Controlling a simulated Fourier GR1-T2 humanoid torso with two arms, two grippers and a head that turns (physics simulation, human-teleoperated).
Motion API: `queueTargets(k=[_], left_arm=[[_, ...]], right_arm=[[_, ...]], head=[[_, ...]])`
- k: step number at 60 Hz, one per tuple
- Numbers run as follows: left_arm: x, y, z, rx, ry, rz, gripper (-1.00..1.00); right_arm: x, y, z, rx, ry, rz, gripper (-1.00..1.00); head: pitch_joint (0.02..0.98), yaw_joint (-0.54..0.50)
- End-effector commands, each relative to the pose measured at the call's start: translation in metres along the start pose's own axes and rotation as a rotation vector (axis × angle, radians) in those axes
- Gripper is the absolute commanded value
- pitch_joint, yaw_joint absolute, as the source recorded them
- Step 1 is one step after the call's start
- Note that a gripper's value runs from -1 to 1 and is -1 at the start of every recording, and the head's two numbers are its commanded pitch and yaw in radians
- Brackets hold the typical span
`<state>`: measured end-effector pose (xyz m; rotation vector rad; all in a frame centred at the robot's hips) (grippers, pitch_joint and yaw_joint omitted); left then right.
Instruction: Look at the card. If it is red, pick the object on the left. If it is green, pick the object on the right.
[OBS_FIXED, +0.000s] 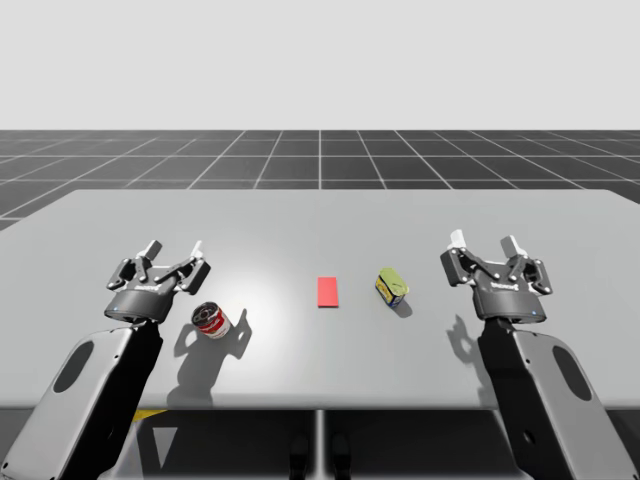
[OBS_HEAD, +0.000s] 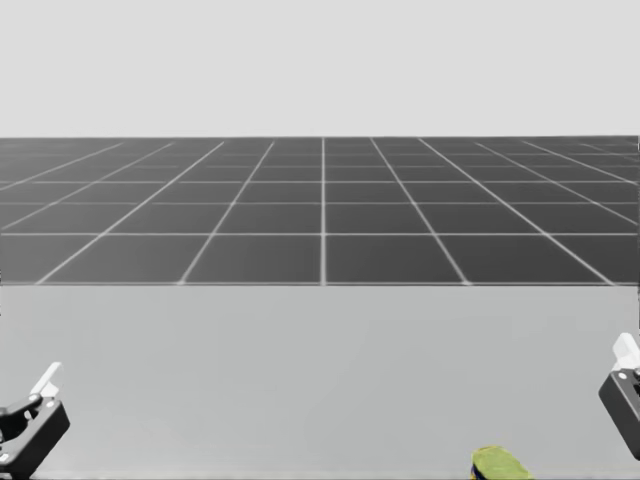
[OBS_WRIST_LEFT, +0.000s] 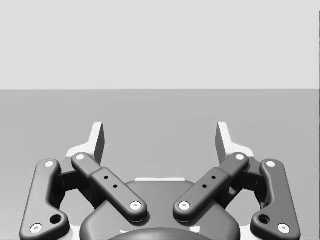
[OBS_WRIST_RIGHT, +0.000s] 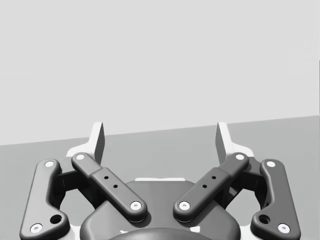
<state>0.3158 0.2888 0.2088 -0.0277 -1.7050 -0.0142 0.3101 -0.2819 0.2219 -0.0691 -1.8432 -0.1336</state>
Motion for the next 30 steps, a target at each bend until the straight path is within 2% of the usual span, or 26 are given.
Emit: queueTargets(k=[1,6,30], left_arm=[[-0.0009,-0.0011,-0.0002,-0.008,0.001,-0.004,-1.0],[-0.0011,-0.0017,-0.0001,-0.013,0.0,-0.007,-1.0],[0.0001,-0.0034,0.001,-0.027,-0.002,-0.008,-1.0]], right_arm=[[-0.0013,-0.0002,-0.001,-0.013,0.006,-0.007,-1.0],[-0.0018,-0.0002,-0.0011,-0.015,-0.002,0.005,-1.0],[-0.0029,-0.0015,-0.0009,-0.03,-0.02,0.026,-1.0]], head=[[0.458,0.01],[0.525,0.01],[0.765,-0.01]])
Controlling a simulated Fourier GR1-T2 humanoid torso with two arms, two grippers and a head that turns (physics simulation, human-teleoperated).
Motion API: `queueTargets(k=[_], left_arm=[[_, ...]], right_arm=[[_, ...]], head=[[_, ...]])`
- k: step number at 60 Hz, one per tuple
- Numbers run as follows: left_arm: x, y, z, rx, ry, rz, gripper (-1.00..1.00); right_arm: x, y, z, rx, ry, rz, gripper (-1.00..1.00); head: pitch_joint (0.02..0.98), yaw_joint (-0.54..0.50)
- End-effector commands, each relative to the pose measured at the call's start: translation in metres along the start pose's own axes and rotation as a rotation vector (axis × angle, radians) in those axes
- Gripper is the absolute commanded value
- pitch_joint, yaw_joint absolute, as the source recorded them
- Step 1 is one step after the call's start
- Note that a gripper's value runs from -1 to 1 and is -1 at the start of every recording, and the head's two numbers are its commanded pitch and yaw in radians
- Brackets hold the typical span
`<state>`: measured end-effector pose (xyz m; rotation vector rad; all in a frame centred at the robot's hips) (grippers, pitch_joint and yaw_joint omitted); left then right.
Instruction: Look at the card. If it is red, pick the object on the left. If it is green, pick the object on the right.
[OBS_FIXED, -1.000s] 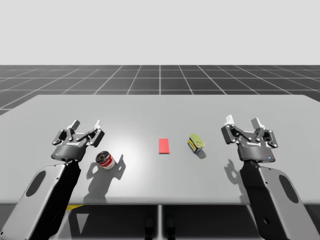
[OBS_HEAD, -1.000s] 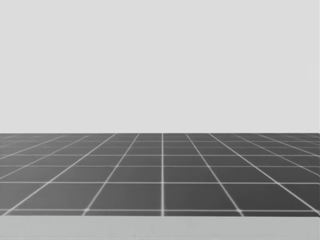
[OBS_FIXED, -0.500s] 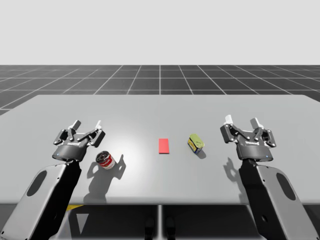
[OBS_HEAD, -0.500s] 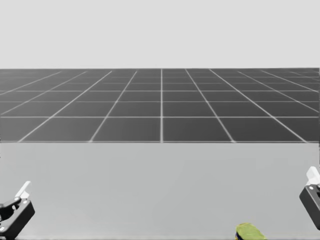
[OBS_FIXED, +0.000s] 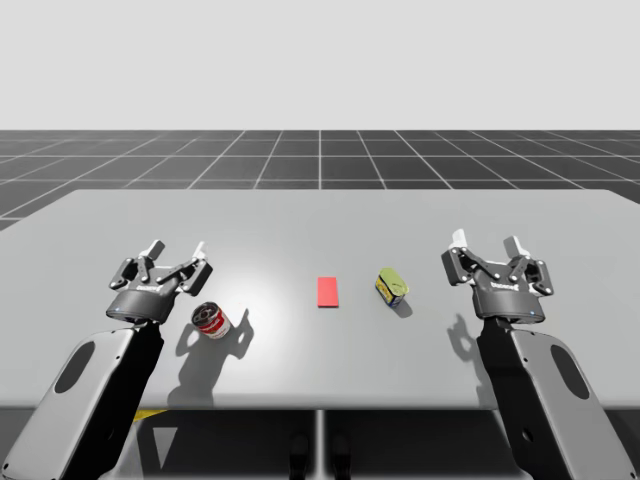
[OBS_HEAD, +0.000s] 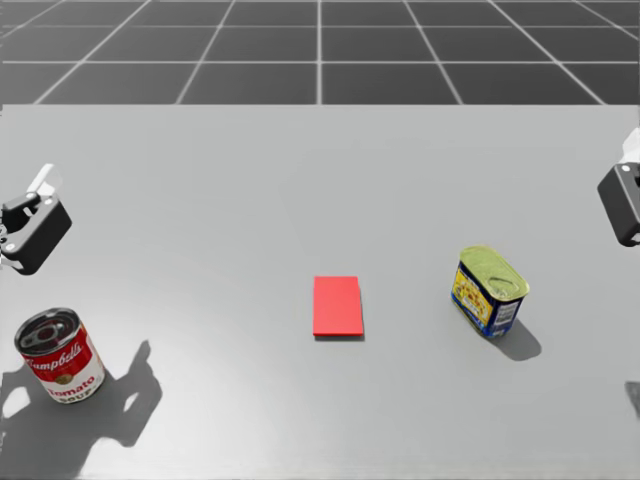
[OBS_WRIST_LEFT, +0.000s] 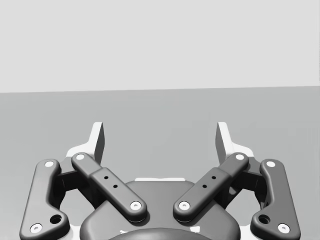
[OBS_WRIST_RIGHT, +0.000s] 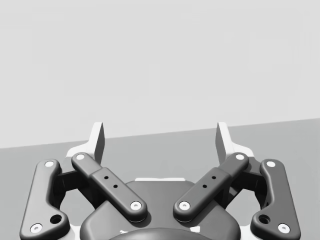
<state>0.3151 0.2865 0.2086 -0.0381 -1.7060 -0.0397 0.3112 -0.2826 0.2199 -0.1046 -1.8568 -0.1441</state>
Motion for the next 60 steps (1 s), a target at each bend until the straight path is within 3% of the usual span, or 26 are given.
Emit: queueTargets(k=[1,10,37,60], left_arm=[[0.0003,-0.0011,0.0002,-0.004,-0.001,0.0,-1.0],[0.0006,-0.0022,0.0005,-0.006,0.0,0.001,-1.0],[0.0011,-0.0028,0.0013,-0.004,0.001,0.001,-1.0],[-0.0009,-0.0022,0.0005,0.001,0.007,-0.002,-1.0]], right_arm=[[-0.0006,-0.0007,-0.0002,-0.004,-0.004,0.008,-1.0],[-0.0007,-0.0011,-0.0003,-0.006,-0.007,0.012,-1.0],[-0.0023,-0.0012,-0.0014,-0.002,-0.009,0.023,-1.0],[-0.0059,0.0036,-0.0003,0.013,0.008,0.023,-1.0]], head=[[0.771,-0.01],[0.821,-0.02],[0.834,-0.01],[0.859,0.26]])
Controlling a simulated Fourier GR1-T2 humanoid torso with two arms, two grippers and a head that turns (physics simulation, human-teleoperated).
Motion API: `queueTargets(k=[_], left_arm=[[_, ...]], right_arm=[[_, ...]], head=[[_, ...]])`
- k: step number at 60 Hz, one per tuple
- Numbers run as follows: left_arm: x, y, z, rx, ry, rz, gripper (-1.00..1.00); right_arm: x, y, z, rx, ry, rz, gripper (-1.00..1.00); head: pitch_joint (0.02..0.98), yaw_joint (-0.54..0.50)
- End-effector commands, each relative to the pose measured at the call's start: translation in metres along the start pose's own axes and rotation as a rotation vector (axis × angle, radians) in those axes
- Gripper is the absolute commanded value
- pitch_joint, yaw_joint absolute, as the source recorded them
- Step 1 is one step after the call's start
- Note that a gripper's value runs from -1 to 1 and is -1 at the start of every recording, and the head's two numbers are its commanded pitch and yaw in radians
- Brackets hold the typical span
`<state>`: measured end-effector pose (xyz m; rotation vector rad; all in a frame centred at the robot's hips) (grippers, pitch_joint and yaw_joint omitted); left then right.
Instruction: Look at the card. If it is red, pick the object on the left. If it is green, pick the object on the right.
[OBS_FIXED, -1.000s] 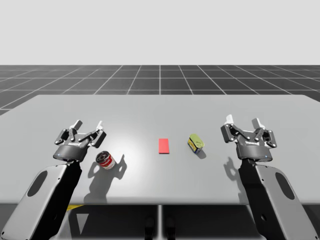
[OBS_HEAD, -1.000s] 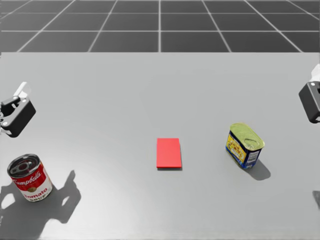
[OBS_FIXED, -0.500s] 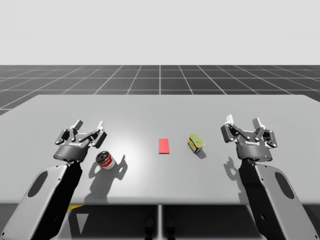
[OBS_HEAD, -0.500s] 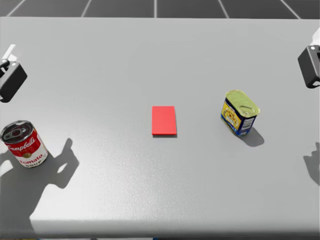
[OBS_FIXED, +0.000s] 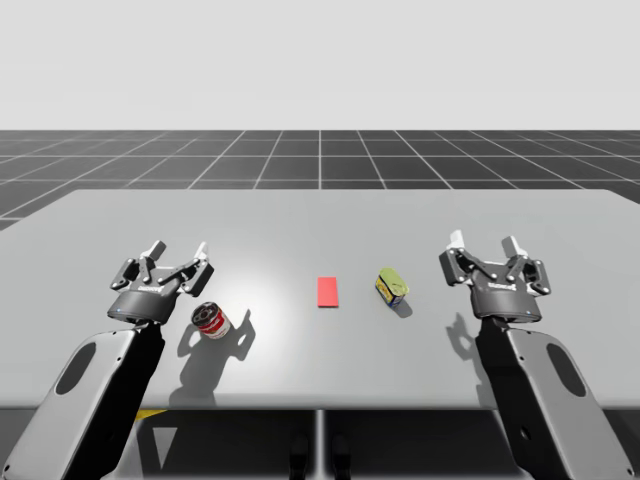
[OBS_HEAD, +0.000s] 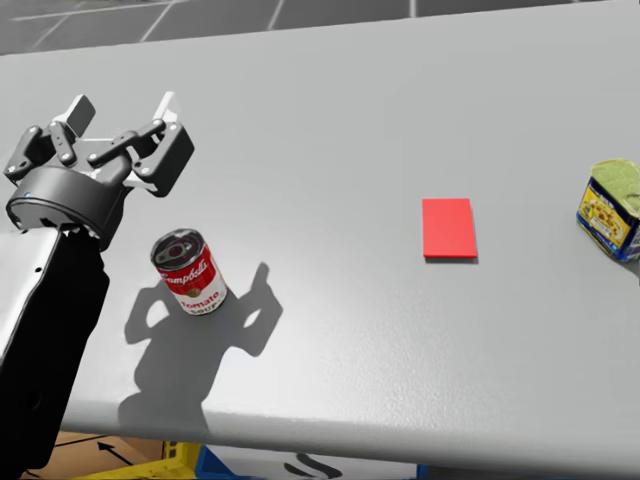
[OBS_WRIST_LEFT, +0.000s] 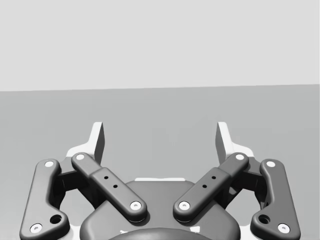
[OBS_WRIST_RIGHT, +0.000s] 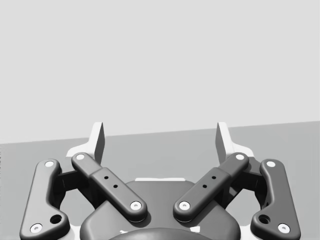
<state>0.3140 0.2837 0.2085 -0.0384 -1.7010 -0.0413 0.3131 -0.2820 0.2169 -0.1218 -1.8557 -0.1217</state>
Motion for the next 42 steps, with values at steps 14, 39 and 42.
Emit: queueTargets(k=[14,39,42], left_arm=[[0.0,0.0,-0.001,0.001,0.0,0.002,-1.0],[0.012,-0.013,0.009,-0.046,0.002,0.044,-1.0],[0.021,-0.013,0.015,-0.076,0.005,0.089,-1.0]], right_arm=[[-0.007,0.007,0.001,0.017,0.023,0.005,-1.0],[-0.01,0.007,0.0,0.02,0.029,0.005,-1.0],[-0.012,0.007,0.0,0.019,0.034,0.004,-1.0]], head=[[0.889,0.41],[0.882,0.42],[0.879,0.42]])
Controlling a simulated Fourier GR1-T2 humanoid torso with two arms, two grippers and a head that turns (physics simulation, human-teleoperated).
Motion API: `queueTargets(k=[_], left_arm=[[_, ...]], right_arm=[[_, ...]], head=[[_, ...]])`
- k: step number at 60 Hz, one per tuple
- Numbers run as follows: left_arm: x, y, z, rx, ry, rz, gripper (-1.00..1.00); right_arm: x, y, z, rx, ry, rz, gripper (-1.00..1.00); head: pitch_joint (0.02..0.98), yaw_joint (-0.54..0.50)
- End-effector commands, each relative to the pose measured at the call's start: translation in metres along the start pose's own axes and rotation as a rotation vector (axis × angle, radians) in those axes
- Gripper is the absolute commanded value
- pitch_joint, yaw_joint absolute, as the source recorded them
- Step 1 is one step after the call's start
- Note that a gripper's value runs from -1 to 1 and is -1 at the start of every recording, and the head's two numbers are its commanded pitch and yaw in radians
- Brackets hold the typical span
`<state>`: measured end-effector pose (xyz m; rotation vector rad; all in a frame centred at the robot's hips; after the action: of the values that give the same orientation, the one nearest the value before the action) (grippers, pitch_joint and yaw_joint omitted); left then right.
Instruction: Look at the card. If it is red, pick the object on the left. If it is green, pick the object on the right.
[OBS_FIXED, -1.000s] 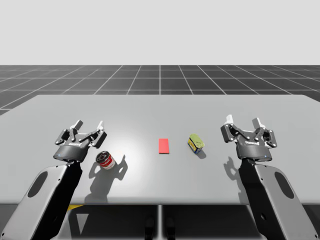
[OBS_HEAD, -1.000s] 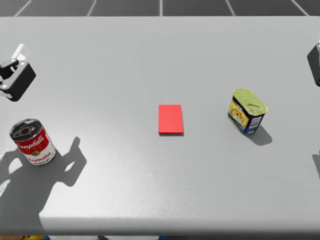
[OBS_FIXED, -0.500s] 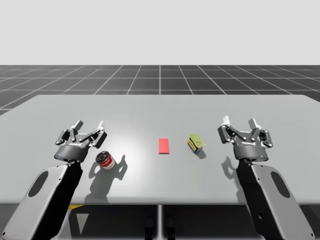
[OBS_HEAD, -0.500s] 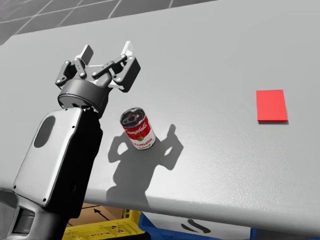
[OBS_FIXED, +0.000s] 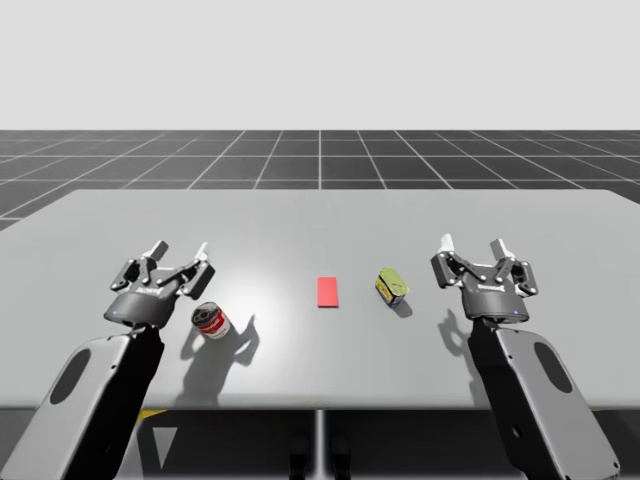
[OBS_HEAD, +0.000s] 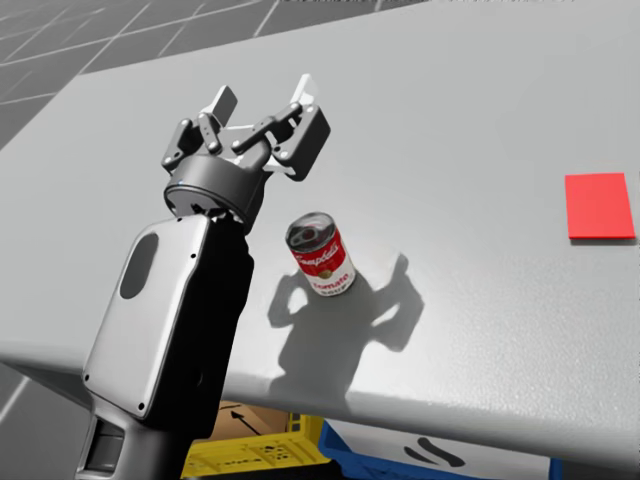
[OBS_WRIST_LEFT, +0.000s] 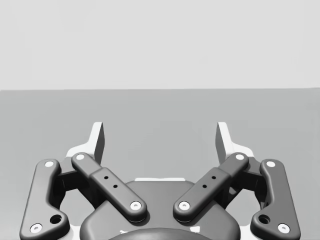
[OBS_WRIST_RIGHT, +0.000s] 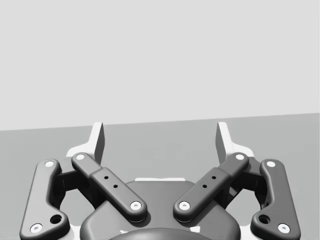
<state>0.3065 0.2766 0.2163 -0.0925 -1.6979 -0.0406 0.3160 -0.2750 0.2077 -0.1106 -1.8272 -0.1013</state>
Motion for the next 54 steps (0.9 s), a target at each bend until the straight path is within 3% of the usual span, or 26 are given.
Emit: queueTargets(k=[1,5,6,9,11,23,38,54], left_arm=[[0.015,-0.006,0.011,-0.05,0.007,0.062,-1.0],[0.027,-0.005,0.019,-0.094,0.021,0.115,-1.0],[0.033,-0.004,0.025,-0.129,0.039,0.144,-1.0],[0.037,-0.002,0.031,-0.143,0.037,0.139,-1.0],[0.038,-0.001,0.036,-0.159,0.003,0.144,-1.0],[0.038,0.007,0.069,-0.197,0.041,0.051,-1.0],[0.013,0.022,0.101,-0.26,0.113,0.034,-1.0],[-0.021,0.029,0.129,-0.333,0.224,-0.059,-1.0]], right_arm=[[-0.003,0.001,-0.001,-0.001,0.007,-0.002,-1.0],[-0.004,0.001,-0.001,-0.001,0.013,-0.006,-1.0],[-0.005,0.002,-0.001,-0.001,0.017,-0.01,-1.0],[-0.006,0.002,-0.001,-0.001,0.019,-0.012,-1.0],[-0.006,0.003,-0.001,-0.001,0.023,-0.014,-1.0],[-0.008,0.004,-0.001,-0.003,0.033,-0.023,-1.0],[-0.009,0.005,-0.002,-0.003,0.037,-0.028,-1.0],[-0.009,0.006,-0.002,-0.001,0.038,-0.033,-1.0]], head=[[0.879,0.42],[0.88,0.42],[0.882,0.42],[0.884,0.42],[0.885,0.42],[0.888,0.42],[0.889,0.42],[0.888,0.42]])
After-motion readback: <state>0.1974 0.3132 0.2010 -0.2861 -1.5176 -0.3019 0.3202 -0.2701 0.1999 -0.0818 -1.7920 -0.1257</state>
